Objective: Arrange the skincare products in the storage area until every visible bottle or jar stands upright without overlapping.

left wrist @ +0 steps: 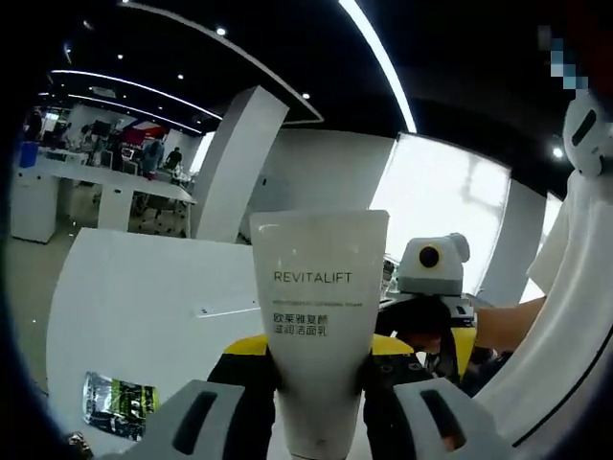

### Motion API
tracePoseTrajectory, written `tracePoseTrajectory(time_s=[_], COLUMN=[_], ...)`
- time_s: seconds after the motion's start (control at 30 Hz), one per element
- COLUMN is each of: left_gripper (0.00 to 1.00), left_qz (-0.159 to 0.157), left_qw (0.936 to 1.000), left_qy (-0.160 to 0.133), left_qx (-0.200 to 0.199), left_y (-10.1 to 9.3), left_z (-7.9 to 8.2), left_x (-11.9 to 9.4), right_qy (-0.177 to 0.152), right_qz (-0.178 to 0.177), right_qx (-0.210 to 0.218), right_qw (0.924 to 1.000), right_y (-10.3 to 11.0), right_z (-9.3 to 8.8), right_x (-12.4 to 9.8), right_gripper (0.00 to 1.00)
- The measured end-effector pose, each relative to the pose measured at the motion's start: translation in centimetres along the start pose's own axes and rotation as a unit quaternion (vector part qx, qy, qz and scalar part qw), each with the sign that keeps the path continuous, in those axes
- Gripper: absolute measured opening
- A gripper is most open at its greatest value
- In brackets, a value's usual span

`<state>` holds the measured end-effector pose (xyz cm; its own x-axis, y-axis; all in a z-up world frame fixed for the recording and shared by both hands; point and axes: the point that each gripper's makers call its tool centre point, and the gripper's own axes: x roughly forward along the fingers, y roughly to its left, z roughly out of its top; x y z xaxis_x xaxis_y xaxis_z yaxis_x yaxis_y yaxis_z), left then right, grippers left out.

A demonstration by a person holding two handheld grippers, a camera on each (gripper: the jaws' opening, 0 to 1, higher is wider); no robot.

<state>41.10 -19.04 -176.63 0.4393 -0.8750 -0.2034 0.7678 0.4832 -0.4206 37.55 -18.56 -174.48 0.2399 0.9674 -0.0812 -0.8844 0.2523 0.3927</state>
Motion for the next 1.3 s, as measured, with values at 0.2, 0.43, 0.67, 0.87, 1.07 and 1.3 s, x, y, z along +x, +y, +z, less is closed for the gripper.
tracePoseTrajectory(time_s=[0.2,0.43,0.67,0.87,1.07,1.3], left_gripper=[0.34,0.34,0.34,0.34,0.34,0.34], left_qz=[0.035,0.051,0.065,0.074,0.083,0.094], left_qw=[0.9989,0.9971,0.9938,0.9898,0.9872,0.9841], left_qy=[0.025,0.04,0.063,0.085,0.097,0.107], left_qx=[0.018,0.041,0.064,0.087,0.095,0.106], left_y=[0.8,1.0,1.3,1.2,1.1,0.9], left_z=[-1.4,-2.2,-3.1,-3.8,-4.3,-4.7], left_x=[0.6,1.3,1.7,2.1,2.4,2.8], right_qy=[-0.011,-0.031,-0.022,-0.01,-0.018,0.002], right_qz=[-0.009,-0.047,-0.082,-0.114,-0.144,-0.164], right_qx=[0.018,0.027,0.043,0.066,0.084,0.077], right_qw=[0.9997,0.9981,0.9954,0.9912,0.9859,0.9834], right_y=[-0.4,-1.3,-2.5,-3.4,-4.3,-4.4], right_z=[0.6,1.6,1.2,-0.1,-0.2,-1.2], right_x=[0.4,0.8,1.6,1.9,1.7,2.0], right_gripper=[0.54,0.45,0.43,0.34,0.31,0.24])
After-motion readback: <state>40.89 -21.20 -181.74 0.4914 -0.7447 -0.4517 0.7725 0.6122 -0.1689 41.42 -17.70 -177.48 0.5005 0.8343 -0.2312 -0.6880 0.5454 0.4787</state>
